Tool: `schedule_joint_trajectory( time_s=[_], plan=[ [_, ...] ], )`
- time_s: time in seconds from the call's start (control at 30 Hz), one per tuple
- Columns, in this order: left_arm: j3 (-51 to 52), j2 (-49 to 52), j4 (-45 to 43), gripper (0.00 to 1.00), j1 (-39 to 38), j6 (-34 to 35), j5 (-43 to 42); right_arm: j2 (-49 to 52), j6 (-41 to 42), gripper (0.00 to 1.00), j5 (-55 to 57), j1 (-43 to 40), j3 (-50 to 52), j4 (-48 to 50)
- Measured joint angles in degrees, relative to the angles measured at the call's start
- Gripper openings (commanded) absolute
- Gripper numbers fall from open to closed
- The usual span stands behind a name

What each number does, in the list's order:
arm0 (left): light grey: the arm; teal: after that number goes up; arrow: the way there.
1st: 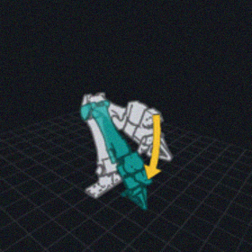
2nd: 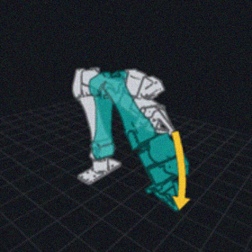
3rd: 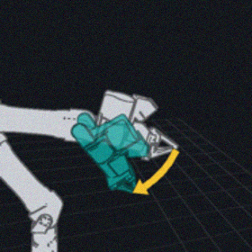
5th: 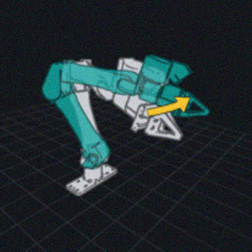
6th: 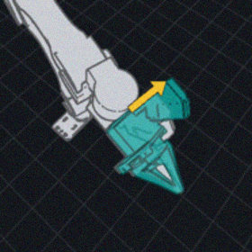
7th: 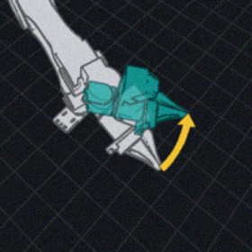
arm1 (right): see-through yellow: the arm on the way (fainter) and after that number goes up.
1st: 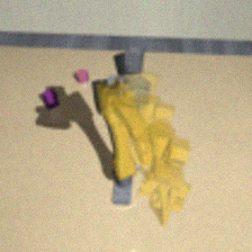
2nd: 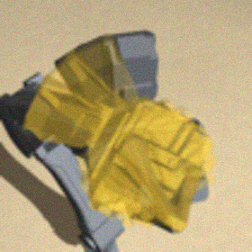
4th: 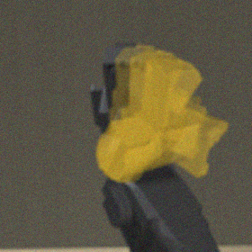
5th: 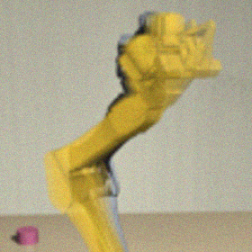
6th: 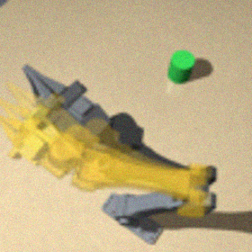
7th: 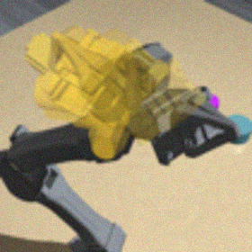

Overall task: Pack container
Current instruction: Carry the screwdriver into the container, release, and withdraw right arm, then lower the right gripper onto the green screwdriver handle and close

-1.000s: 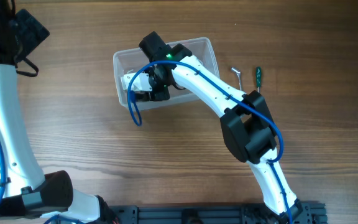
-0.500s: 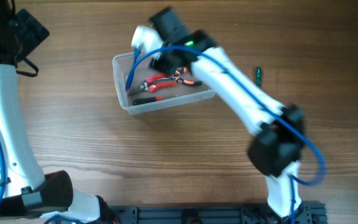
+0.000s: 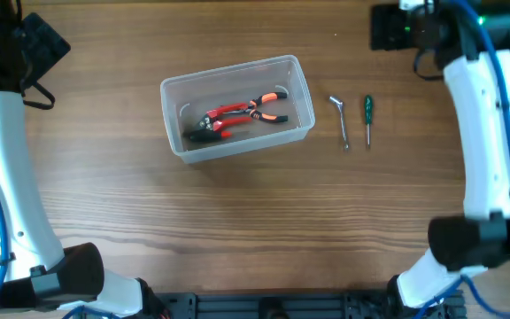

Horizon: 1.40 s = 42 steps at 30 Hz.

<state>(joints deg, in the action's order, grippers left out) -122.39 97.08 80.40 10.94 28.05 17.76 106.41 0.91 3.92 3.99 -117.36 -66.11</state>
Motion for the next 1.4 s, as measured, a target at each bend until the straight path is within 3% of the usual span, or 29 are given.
schedule_joint_trajectory(
  time_s=[0.17, 0.57, 1.0, 1.4],
  plan=[
    [0.0, 0.0, 0.0, 1.00, 0.0, 0.0, 0.0, 8.8, 3.5, 0.70, -5.8, -5.0, 3.6, -1.5],
    [0.0, 0.0, 0.0, 1.00, 0.0, 0.0, 0.0, 21.8, 3.8, 0.62, -9.2, -4.9, 4.4, -3.8],
    [0.0, 0.0, 0.0, 1.00, 0.0, 0.0, 0.0, 24.2, 3.8, 0.56, -9.5, -4.9, 11.0, 2.4],
    [0.0, 0.0, 0.0, 1.00, 0.0, 0.0, 0.0, 24.2, 3.6, 0.43, -9.4, -4.9, 16.8, 7.5]
  ],
)
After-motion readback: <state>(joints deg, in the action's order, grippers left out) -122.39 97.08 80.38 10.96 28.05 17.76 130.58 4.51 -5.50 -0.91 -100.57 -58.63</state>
